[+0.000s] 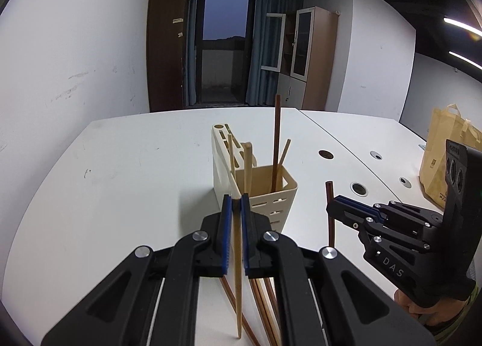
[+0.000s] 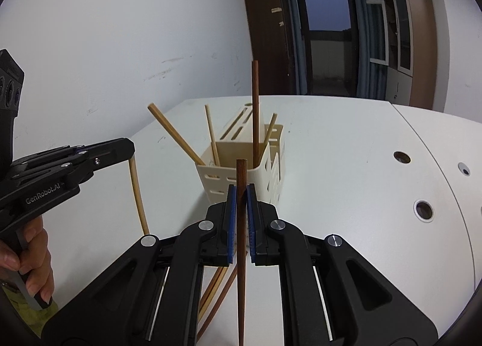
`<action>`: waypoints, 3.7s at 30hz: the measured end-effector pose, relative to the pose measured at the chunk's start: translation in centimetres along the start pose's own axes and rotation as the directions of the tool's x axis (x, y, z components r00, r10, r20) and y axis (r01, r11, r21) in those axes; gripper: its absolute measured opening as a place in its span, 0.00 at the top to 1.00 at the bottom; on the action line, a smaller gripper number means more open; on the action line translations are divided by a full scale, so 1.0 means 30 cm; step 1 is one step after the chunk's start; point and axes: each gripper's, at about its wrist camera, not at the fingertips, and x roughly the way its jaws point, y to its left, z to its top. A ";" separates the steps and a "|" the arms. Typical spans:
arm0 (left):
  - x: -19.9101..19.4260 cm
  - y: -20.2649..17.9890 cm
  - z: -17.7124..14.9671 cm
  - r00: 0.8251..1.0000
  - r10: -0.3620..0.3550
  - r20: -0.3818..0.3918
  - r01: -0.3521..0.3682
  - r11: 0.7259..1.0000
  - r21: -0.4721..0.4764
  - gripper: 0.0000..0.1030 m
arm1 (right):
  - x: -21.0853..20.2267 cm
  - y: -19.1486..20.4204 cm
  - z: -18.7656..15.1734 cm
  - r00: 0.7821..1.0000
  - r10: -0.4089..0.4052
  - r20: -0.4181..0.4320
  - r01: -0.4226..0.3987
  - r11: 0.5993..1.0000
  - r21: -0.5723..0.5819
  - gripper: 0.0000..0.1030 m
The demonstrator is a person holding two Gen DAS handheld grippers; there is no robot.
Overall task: Organize utensils
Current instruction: 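Lift both held chopsticks upright and carry them over the cream holder, then open the left tool to drop its chopstick into the holder while the right tool opens too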
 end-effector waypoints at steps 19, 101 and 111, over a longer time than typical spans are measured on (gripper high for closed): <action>-0.074 -0.055 0.141 0.988 -0.034 0.149 0.026 0.998 0.059 0.94 | -0.015 -0.006 0.144 0.993 0.012 0.116 -0.008 0.999 -0.035 0.94; 0.139 -0.026 0.210 0.932 0.024 0.361 -0.016 1.000 -0.024 0.94 | 0.102 -0.112 0.217 0.901 0.102 0.422 -0.075 0.994 -0.080 0.93; 0.124 -0.011 0.197 0.941 0.000 0.339 0.016 0.999 -0.045 0.79 | 0.093 -0.139 0.208 0.915 0.099 0.390 -0.084 0.995 -0.057 0.79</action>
